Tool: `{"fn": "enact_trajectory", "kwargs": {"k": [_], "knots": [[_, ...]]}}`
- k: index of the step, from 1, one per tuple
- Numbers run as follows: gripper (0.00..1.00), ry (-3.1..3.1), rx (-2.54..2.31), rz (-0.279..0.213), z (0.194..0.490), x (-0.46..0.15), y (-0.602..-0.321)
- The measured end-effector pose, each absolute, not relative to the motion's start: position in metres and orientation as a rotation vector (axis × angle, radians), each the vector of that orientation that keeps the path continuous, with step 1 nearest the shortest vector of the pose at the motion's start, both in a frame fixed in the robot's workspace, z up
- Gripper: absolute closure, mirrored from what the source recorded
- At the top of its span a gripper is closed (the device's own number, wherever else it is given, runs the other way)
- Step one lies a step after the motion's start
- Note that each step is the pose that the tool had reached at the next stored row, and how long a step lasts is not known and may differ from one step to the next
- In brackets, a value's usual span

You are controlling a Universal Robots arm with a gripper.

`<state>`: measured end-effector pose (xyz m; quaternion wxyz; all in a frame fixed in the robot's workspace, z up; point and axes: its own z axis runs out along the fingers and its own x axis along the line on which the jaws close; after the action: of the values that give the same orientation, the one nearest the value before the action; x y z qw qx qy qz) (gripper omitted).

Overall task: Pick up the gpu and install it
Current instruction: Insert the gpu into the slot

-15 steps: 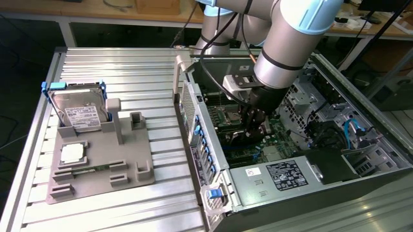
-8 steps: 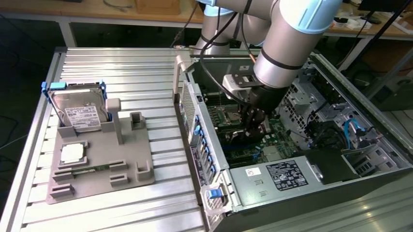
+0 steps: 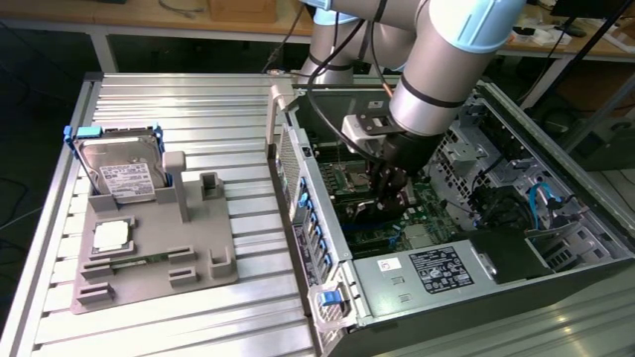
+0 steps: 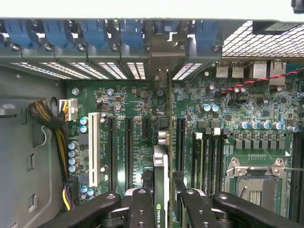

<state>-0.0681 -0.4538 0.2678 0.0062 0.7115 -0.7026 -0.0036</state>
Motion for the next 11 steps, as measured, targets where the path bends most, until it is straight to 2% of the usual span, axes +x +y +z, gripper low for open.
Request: {"fn": "enact_trajectory", "kwargs": {"k": [11], "knots": [[0.73, -2.199, 2.227, -0.012, 0.2660, -0.0681, -0.4543]]}}
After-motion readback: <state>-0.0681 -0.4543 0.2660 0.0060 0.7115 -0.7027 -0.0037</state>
